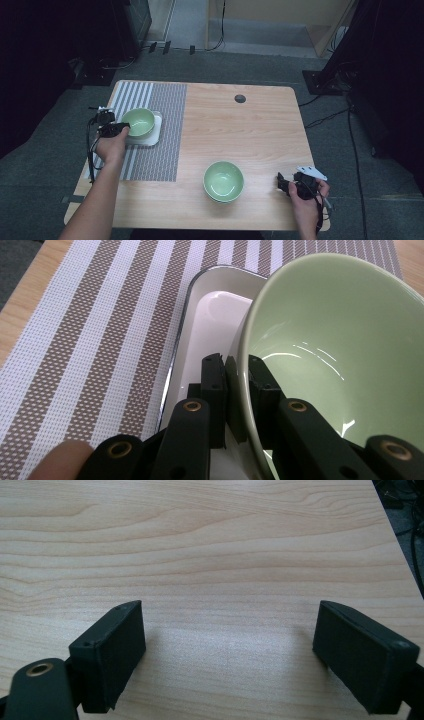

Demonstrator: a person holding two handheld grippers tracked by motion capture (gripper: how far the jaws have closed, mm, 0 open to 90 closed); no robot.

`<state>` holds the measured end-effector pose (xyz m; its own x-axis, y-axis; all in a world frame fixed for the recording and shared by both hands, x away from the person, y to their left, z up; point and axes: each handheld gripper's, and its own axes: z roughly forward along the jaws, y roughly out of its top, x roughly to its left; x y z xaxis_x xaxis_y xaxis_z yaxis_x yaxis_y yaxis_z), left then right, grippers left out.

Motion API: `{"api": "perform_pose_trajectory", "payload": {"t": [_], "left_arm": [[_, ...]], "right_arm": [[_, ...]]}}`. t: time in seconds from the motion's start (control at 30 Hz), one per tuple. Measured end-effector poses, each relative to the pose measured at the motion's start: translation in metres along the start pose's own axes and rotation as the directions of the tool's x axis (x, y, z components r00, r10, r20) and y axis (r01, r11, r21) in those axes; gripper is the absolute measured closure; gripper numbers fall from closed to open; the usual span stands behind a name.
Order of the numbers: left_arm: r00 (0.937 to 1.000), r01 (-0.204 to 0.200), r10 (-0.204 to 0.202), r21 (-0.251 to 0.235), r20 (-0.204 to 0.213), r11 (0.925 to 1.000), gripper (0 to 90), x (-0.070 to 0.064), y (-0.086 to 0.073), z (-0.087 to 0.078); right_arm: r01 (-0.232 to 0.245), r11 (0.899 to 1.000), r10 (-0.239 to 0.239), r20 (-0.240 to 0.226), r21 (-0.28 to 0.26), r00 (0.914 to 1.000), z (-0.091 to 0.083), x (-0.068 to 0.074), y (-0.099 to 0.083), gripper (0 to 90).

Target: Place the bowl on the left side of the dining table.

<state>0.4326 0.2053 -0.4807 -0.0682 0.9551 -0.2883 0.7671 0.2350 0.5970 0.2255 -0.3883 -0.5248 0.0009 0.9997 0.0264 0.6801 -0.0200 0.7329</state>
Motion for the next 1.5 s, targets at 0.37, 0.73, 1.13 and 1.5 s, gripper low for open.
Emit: {"api": "perform_pose_trajectory", "payload": {"t": [0.37, 0.73, 1.13, 1.5], "left_arm": [[0.9985, -0.045, 0.047, -0.066, 0.029, 0.9968, 55.9, -0.002, 0.0, -0.009], [0.9884, -0.106, 0.119, -0.134, 0.094, 0.9853, 18.8, -0.005, -0.005, -0.024], [0.9912, -0.117, 0.125, -0.158, 0.041, 0.9804, 10.8, -0.003, -0.013, -0.037], [0.9849, -0.139, 0.156, -0.194, 0.075, 0.9712, 10.8, -0.002, -0.023, -0.046]], "right_arm": [[-0.001, 1.0, 0.001, 0.0, 0.001, 1.0, 0.0, 0.0, 0.0, 12.3], [-0.003, 1.0, 0.003, 0.003, 0.013, 1.0, 0.002, 0.001, 0.002, 7.1], [0.009, 0.999, -0.009, -0.009, 0.035, 0.9999, 0.005, 0.002, 0.002, 0.0], [0.009, 0.999, -0.009, -0.009, 0.035, 0.9999, 0.005, 0.002, 0.003, 0.0]]}}
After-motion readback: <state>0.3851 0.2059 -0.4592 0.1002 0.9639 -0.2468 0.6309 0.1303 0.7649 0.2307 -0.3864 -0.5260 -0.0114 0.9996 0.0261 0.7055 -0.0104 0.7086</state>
